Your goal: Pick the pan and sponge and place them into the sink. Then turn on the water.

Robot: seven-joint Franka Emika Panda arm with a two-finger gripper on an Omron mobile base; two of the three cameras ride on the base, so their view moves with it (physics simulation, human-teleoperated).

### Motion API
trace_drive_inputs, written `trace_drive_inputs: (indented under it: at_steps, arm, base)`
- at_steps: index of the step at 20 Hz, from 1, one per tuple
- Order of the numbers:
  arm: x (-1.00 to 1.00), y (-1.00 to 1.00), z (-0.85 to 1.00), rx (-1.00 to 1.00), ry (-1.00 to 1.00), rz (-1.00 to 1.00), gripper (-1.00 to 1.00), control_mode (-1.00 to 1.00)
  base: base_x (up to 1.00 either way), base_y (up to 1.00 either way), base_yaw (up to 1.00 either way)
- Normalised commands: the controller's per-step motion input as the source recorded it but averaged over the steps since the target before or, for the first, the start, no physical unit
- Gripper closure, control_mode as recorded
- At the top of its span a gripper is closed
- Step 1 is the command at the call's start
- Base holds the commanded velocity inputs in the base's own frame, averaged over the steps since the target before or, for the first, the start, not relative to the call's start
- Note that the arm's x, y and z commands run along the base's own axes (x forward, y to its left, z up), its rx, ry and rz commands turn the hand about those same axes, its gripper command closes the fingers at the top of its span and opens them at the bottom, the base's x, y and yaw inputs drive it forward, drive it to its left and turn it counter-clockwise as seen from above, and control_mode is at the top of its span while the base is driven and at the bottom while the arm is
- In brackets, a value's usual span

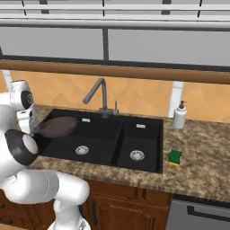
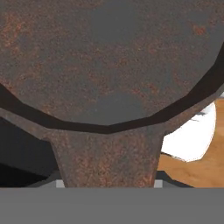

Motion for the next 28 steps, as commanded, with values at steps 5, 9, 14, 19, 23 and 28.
trace_drive_inputs:
  at_steps: [5, 9, 14, 19, 23, 28]
  arm:
    - [0.33, -0.02, -0.38, -0.07, -0.03, -0.07, 1.00, -1.00]
    - [0.50, -0.16, -0.34, 0.00, -0.01, -0.04, 1.00, -1.00]
    - [0.56, -0.19, -0.32, 0.00, 0.00, -0.03, 1.00, -1.00]
    - [0.49, -0.22, -0.51, 0.00, 0.00, -0.03, 1.00, -1.00]
    - [0.36, -0.33, -0.48, 0.00, 0.00, -0.02, 1.00, -1.00]
    - [0.26, -0.33, -0.27, 0.00, 0.00, -0.04, 1.00, -1.00]
  base:
    - [0.00, 0.00, 0.00]
    - [0.00, 0.00, 0.00]
    - [0.00, 0.00, 0.00]
    - [0.00, 0.00, 0.00]
    - [0.00, 0.00, 0.00]
    - [0.00, 0.00, 0.00]
